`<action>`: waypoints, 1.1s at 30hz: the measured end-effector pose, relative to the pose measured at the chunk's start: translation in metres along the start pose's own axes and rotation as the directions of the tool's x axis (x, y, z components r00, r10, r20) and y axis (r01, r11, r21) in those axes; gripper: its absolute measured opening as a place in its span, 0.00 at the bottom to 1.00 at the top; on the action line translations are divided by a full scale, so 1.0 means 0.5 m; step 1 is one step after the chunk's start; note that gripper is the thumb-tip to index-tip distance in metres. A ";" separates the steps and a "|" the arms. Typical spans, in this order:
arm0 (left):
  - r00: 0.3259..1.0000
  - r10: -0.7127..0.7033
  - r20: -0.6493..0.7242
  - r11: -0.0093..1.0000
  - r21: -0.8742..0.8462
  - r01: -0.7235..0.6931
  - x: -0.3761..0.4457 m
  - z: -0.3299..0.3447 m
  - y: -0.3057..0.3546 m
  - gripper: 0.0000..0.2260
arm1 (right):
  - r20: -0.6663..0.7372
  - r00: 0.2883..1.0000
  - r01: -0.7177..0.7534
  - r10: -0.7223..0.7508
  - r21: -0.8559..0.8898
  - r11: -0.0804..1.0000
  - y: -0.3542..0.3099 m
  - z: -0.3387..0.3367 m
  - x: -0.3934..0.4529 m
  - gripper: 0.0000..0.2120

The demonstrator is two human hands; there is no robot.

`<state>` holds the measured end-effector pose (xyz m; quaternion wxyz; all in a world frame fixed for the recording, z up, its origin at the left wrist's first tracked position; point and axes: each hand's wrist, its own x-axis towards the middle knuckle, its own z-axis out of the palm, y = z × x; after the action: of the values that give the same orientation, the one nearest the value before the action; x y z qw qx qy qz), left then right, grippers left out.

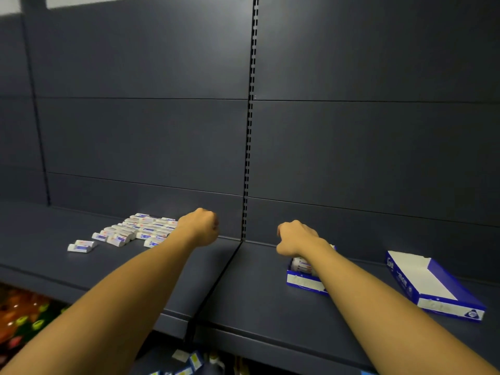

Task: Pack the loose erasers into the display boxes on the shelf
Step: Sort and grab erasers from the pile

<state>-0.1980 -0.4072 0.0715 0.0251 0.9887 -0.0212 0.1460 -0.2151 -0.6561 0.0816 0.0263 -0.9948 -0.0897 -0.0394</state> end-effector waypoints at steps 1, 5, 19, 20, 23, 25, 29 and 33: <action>1.000 -0.005 0.006 1.000 0.001 0.005 -0.006 -0.003 -0.017 0.12 | 0.008 1.000 -0.010 0.011 -0.001 1.000 -0.012 0.000 -0.003 0.18; 1.000 -0.005 0.012 1.000 0.001 0.005 -0.022 -0.014 -0.096 0.11 | 0.016 0.999 -0.046 0.046 -0.020 0.999 -0.069 0.002 -0.011 0.16; 0.998 0.031 0.052 0.996 -0.080 -0.027 -0.079 -0.051 -0.378 0.17 | -0.023 0.996 -0.090 0.090 0.023 0.996 -0.382 0.010 -0.030 0.17; 0.998 0.035 0.055 0.996 -0.083 -0.031 -0.081 -0.050 -0.396 0.16 | -0.025 0.996 -0.090 0.090 0.022 0.996 -0.400 0.013 -0.030 0.17; 0.997 0.043 0.062 0.996 -0.086 -0.038 -0.090 -0.046 -0.436 0.15 | -0.022 0.995 -0.096 0.096 0.004 0.995 -0.437 0.015 -0.030 0.16; 0.997 0.051 0.063 0.994 -0.096 -0.045 -0.092 -0.039 -0.459 0.14 | -0.025 0.993 -0.111 0.111 0.001 0.994 -0.452 0.013 -0.025 0.15; 0.997 0.061 0.054 0.990 -0.128 -0.053 -0.083 -0.025 -0.502 0.14 | -0.032 0.991 -0.131 0.131 -0.002 0.991 -0.474 0.011 -0.005 0.14; 0.996 0.069 0.051 0.987 -0.150 -0.061 -0.068 -0.009 -0.540 0.15 | -0.041 0.991 -0.129 0.129 0.009 0.992 -0.500 0.027 0.024 0.14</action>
<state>-0.2186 -0.1365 0.0540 0.0930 0.9867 -0.0650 0.1168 -0.2476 -0.4077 0.0804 0.0337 -0.9974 -0.0246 -0.0580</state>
